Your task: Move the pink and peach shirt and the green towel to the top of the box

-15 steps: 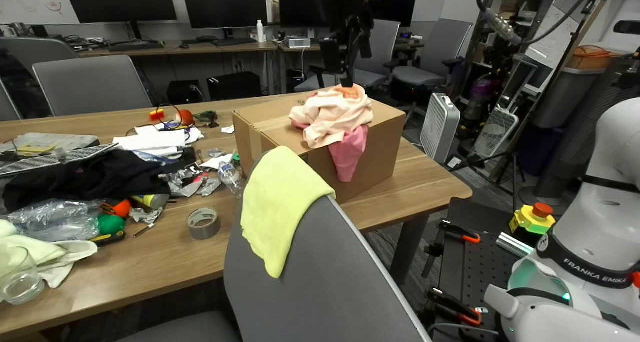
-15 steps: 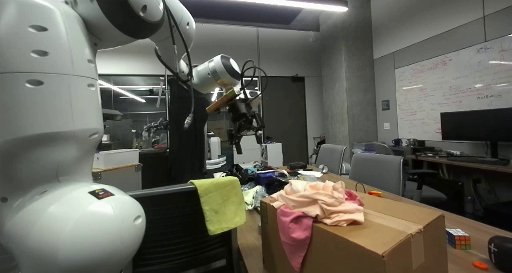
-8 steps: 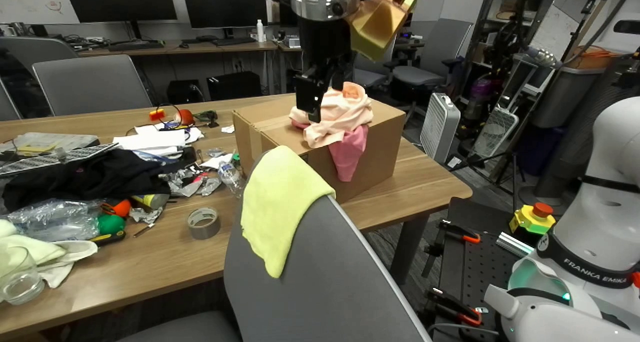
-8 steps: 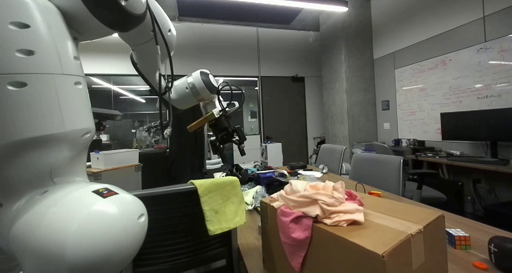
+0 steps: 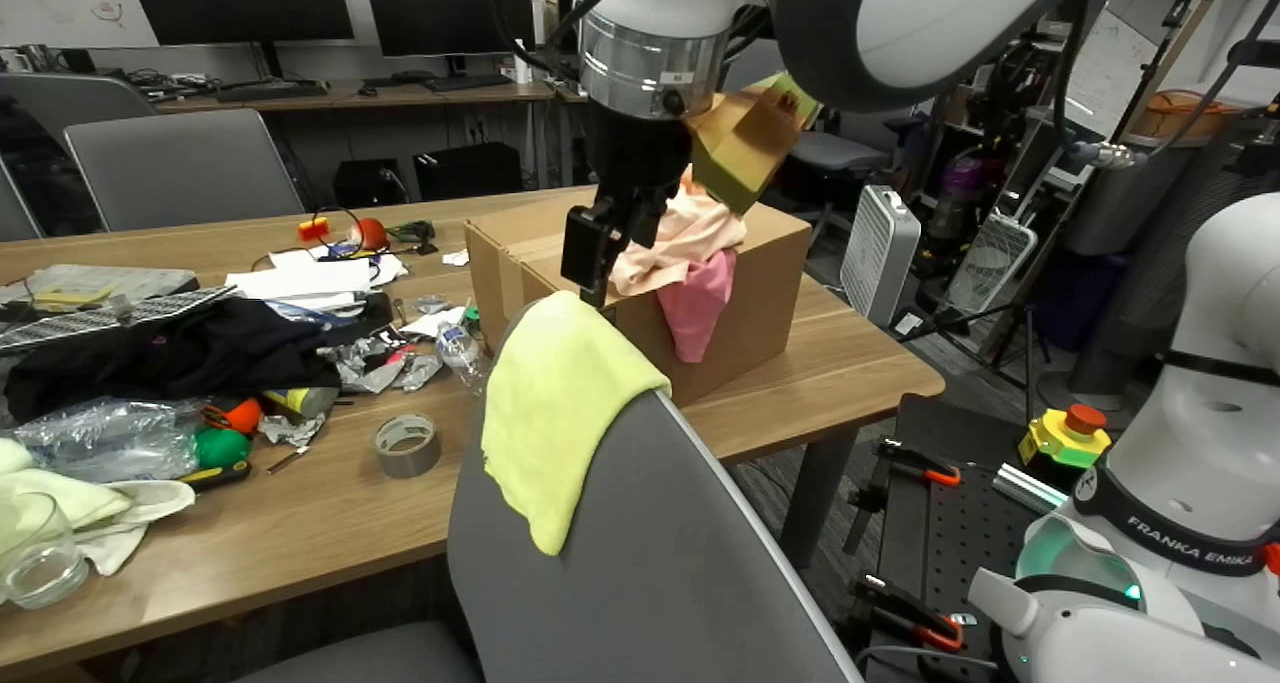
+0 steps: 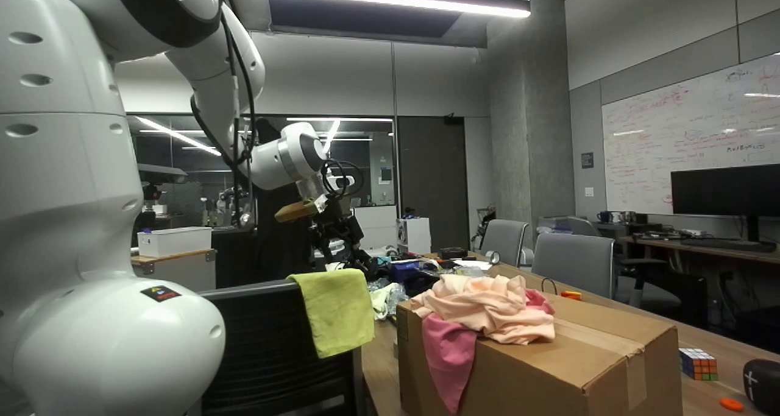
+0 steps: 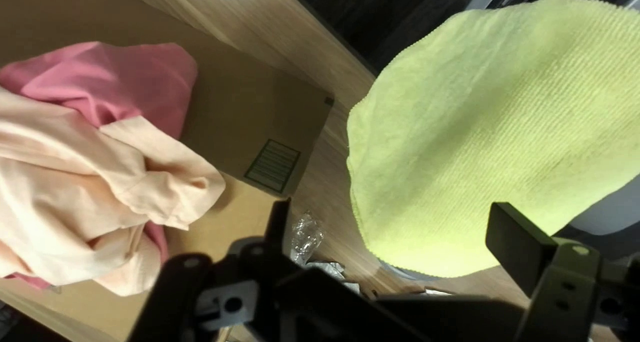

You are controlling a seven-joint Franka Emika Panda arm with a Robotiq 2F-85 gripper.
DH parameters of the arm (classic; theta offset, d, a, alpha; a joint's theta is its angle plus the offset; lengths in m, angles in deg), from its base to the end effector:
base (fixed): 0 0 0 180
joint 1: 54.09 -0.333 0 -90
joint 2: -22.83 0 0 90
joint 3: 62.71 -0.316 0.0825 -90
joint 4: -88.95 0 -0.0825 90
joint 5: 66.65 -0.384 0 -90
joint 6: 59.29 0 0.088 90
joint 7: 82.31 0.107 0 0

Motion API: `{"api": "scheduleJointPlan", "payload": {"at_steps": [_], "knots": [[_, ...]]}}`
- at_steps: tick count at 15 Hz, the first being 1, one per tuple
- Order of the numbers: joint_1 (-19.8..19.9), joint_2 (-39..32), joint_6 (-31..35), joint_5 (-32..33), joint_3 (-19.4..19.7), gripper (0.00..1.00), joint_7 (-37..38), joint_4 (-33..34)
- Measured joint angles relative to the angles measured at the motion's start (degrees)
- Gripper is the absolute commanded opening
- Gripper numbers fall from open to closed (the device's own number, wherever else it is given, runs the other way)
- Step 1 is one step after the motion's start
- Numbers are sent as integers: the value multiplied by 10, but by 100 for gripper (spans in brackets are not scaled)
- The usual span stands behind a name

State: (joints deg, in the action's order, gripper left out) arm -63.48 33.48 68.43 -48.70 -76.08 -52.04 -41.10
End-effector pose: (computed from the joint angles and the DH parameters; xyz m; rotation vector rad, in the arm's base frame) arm 0.4650 0.1880 0.4482 2.9061 0.0636 0.3755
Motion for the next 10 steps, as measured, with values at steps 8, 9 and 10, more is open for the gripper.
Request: {"api": "scheduleJointPlan", "payload": {"at_steps": [8,9,10], "knots": [[-19,-2,27,-102,-7,100,-54,-21],[-20,-4,27,-106,-8,100,-58,-21],[-20,-6,27,-106,-8,100,-60,-22]]}}
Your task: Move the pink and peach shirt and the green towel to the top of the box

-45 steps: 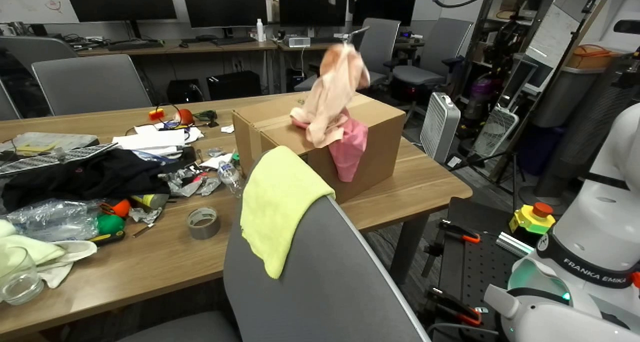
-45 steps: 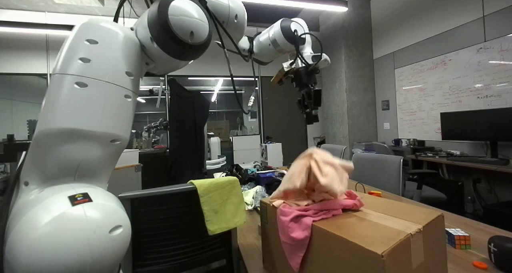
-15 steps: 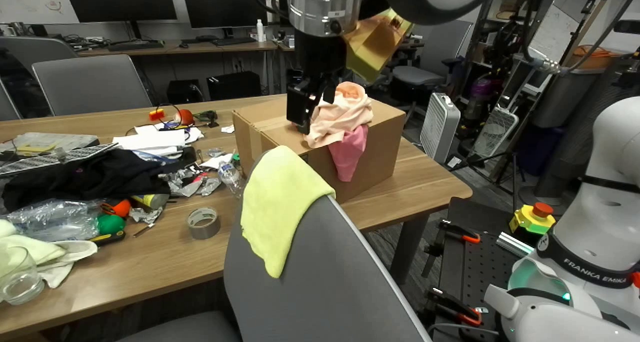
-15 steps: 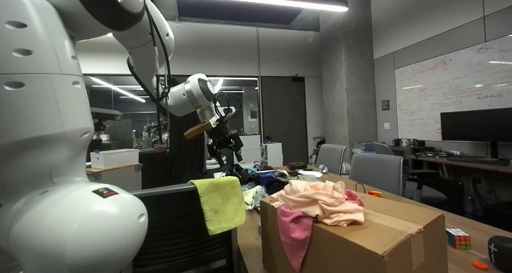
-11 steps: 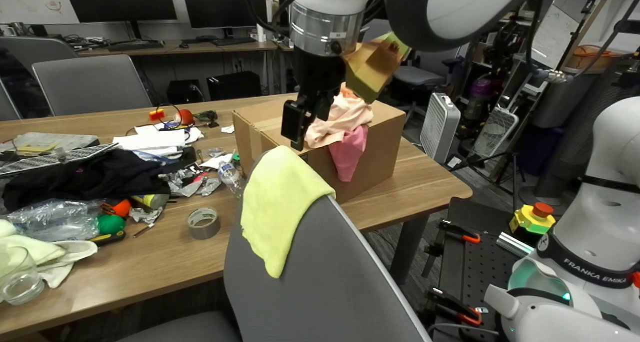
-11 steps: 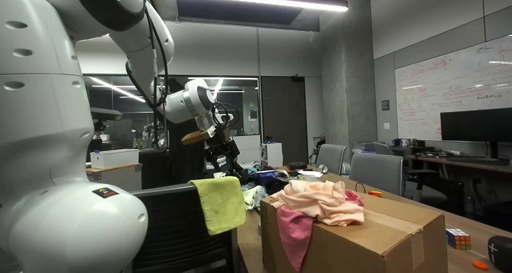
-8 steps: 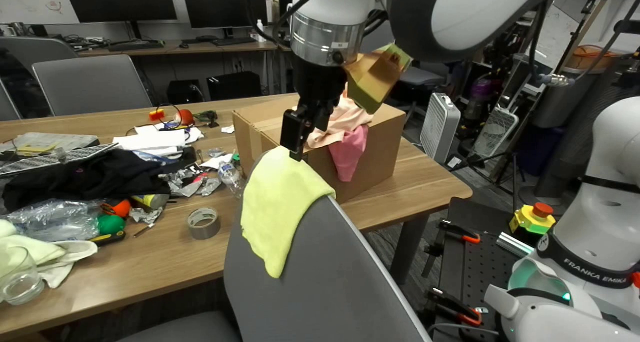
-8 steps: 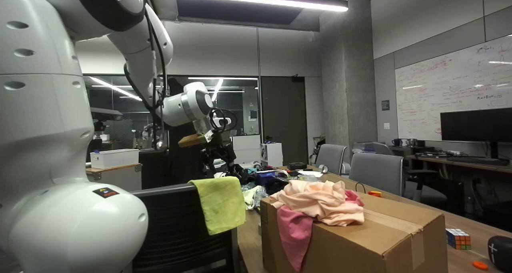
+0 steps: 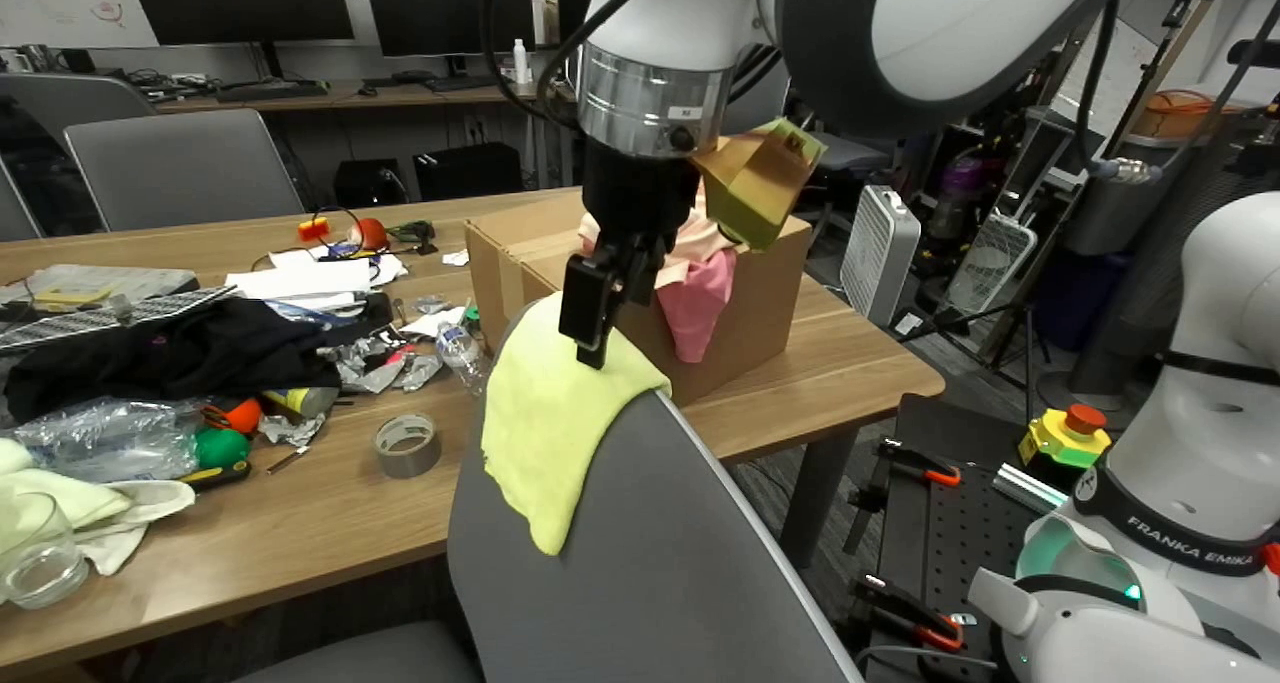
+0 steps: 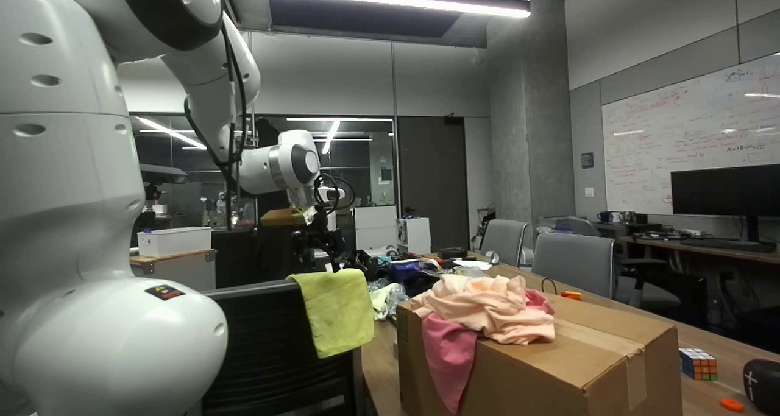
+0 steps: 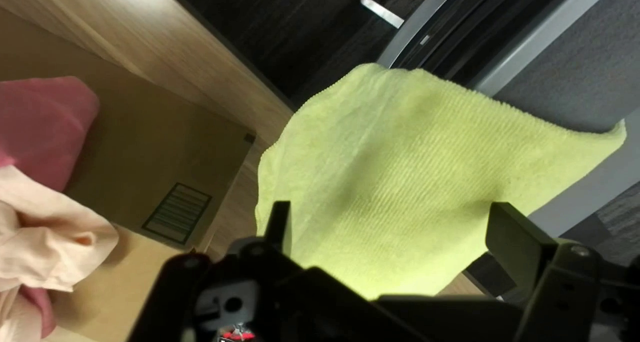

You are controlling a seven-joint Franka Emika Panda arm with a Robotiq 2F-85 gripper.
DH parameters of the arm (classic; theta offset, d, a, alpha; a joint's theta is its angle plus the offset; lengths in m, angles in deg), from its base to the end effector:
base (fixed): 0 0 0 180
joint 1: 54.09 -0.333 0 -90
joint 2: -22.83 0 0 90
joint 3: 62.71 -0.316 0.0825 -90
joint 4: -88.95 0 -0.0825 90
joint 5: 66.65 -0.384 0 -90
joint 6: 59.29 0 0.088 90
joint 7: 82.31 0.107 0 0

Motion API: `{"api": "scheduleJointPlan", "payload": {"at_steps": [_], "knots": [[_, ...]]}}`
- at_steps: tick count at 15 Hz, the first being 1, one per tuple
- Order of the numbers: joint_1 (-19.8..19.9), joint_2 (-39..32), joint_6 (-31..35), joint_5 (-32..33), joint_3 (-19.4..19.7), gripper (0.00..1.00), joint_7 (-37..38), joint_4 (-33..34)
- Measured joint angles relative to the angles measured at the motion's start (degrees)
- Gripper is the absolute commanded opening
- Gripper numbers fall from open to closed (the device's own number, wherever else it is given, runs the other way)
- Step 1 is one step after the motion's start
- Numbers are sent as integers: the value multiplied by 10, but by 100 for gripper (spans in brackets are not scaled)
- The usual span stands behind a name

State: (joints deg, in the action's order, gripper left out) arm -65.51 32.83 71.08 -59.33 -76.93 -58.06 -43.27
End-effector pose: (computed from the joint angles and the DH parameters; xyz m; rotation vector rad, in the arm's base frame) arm 0.4495 0.2147 0.4277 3.0498 0.1523 0.2815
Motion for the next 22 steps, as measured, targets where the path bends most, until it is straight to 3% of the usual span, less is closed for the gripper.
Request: {"api": "scheduleJointPlan", "payload": {"at_steps": [7,8,9,18,21,22], "knots": [[0,-23,8,0,-1,100,-9,1],[0,-24,10,0,-1,84,-9,1],[0,-25,11,0,-1,75,-10,1],[3,-20,18,0,4,8,-17,3],[7,-18,17,0,8,3,-24,1],[9,-17,17,0,9,7,-26,0]]}}
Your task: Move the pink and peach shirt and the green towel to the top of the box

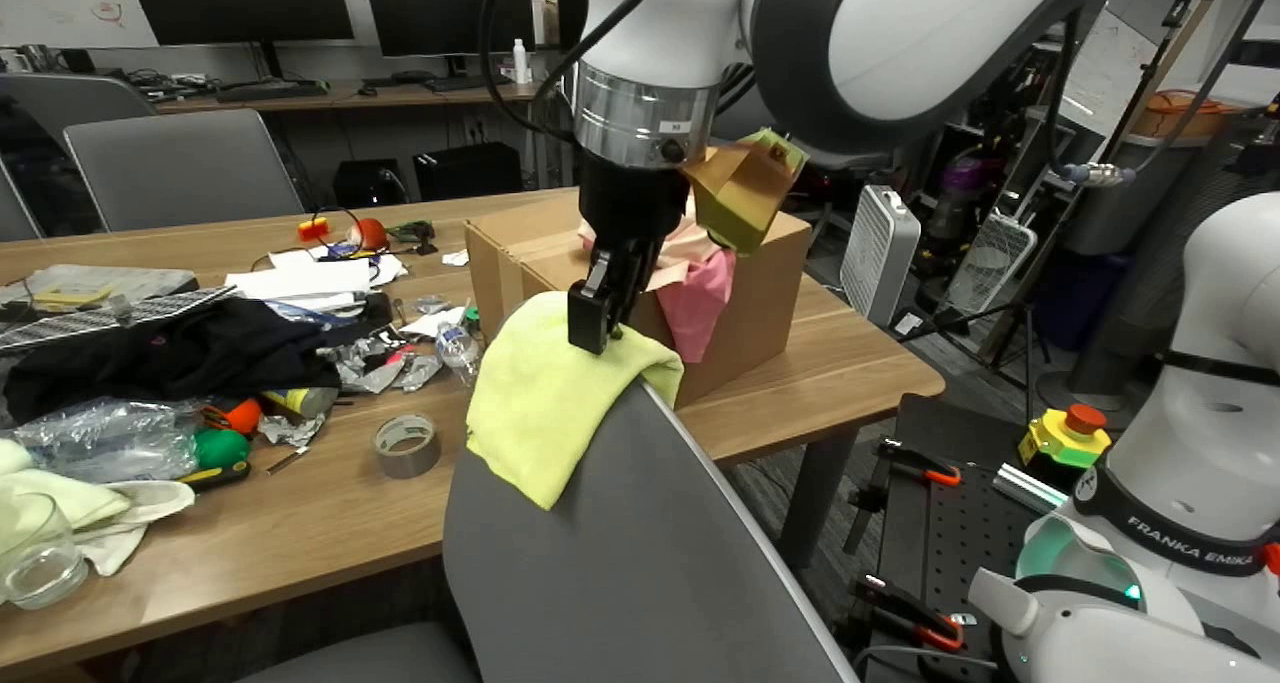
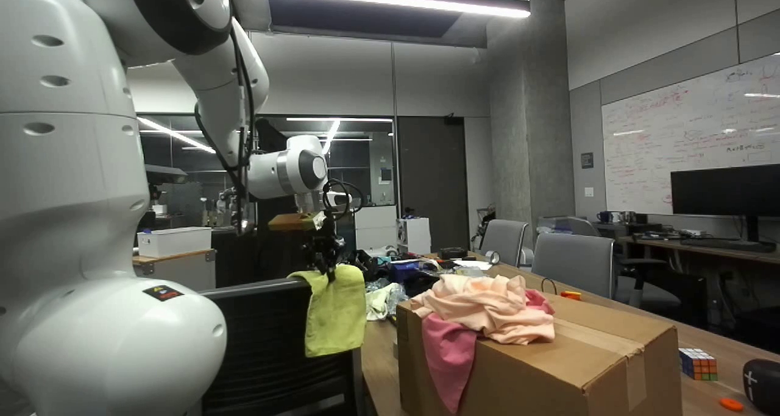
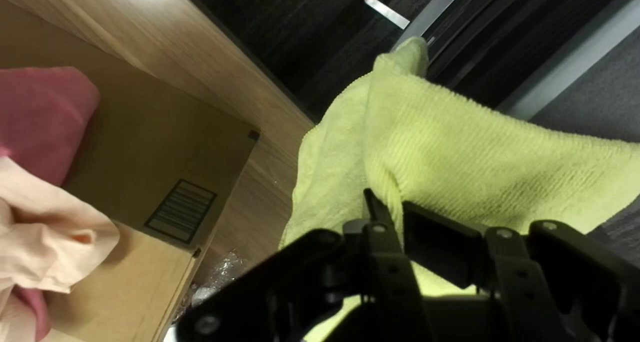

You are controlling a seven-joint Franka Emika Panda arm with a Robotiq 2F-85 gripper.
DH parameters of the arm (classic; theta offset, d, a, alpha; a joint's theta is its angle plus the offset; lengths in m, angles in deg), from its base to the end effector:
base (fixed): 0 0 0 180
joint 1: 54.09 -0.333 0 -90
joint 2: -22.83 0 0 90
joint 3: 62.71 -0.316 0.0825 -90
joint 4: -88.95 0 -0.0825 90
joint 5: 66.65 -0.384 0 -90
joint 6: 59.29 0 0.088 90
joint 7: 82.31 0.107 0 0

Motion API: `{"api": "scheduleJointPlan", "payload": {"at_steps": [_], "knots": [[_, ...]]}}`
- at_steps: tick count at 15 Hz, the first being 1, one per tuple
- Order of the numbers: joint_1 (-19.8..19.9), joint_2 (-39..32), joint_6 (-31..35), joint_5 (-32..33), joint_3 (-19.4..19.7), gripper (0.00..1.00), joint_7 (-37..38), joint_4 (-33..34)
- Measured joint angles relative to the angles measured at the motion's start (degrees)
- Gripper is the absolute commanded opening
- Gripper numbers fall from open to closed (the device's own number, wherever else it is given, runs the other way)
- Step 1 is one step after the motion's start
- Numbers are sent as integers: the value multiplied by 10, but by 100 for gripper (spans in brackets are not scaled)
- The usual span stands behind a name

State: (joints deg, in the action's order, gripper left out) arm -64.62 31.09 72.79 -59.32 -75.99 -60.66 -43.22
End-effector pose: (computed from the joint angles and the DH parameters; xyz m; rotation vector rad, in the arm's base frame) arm 0.4612 0.2024 0.4167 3.0538 0.1788 0.2734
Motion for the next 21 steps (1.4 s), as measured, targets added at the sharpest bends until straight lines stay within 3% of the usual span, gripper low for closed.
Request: {"api": "scheduleJointPlan", "payload": {"at_steps": [9,16,21], "knots": [[0,24,8,8,-4,5,-5,-4],[3,129,23,48,-17,4,4,0],[32,198,21,71,-23,4,19,17]]}}
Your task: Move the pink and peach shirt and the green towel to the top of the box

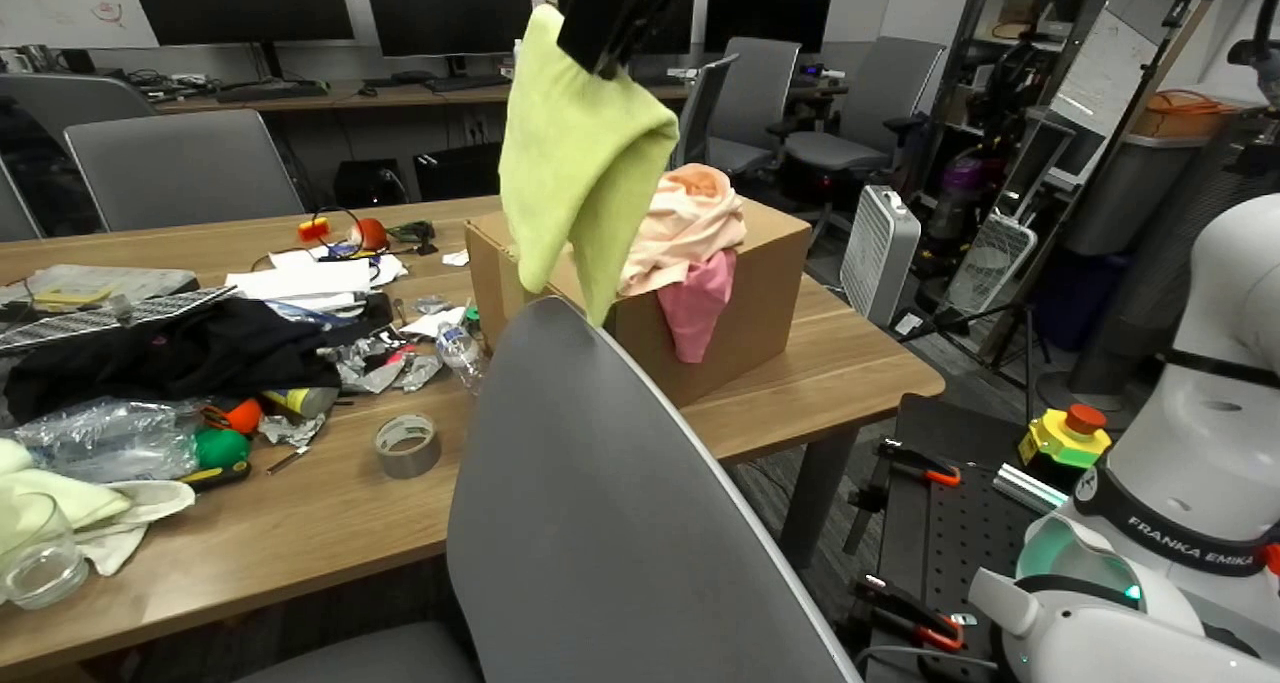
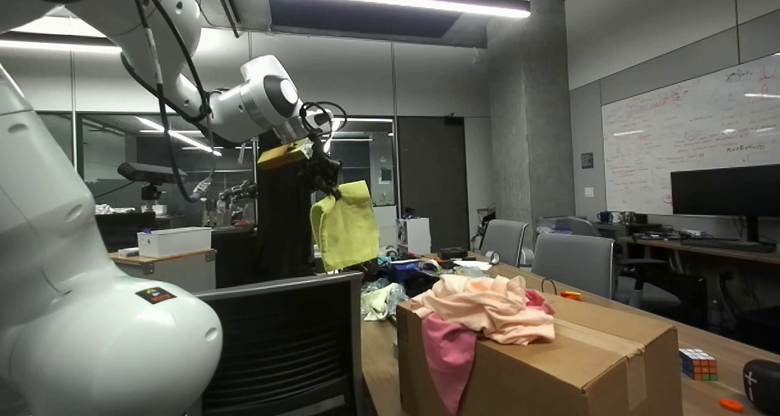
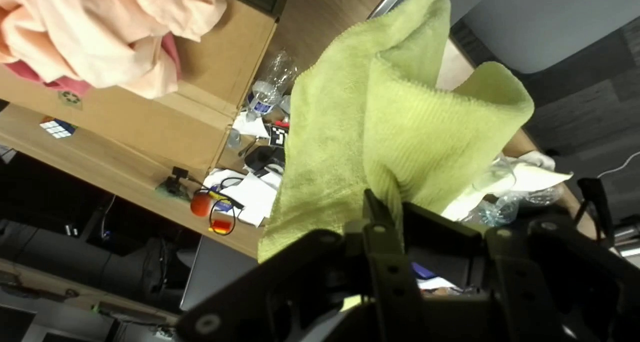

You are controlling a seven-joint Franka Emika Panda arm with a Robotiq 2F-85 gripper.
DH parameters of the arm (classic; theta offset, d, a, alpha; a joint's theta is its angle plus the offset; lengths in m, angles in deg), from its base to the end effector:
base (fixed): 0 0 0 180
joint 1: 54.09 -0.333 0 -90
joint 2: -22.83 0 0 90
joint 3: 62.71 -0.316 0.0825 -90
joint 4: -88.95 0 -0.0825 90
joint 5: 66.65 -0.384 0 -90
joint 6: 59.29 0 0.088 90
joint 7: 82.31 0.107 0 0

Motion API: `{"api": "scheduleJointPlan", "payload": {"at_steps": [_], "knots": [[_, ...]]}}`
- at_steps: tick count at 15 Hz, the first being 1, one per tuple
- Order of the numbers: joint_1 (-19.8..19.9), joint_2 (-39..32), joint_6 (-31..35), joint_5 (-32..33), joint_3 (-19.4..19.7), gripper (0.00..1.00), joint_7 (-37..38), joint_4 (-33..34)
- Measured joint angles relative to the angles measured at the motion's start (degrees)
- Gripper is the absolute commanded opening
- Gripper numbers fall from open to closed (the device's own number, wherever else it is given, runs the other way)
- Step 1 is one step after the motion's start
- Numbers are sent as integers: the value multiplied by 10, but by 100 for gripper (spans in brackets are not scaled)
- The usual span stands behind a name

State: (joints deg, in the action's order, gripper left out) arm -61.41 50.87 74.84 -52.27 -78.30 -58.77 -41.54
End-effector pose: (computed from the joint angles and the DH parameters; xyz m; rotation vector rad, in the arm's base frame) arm 0.4112 0.1908 0.5955 2.8749 0.1726 0.9219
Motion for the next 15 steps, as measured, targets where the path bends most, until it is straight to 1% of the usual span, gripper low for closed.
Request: {"api": "scheduleJointPlan", "payload": {"at_steps": [5,9,11,15], "knots": [[43,14,-10,14,-2,4,1,18],[100,11,-32,51,1,4,16,34],[134,8,-51,64,13,4,22,48],[190,-12,-90,79,55,4,26,84]]}}
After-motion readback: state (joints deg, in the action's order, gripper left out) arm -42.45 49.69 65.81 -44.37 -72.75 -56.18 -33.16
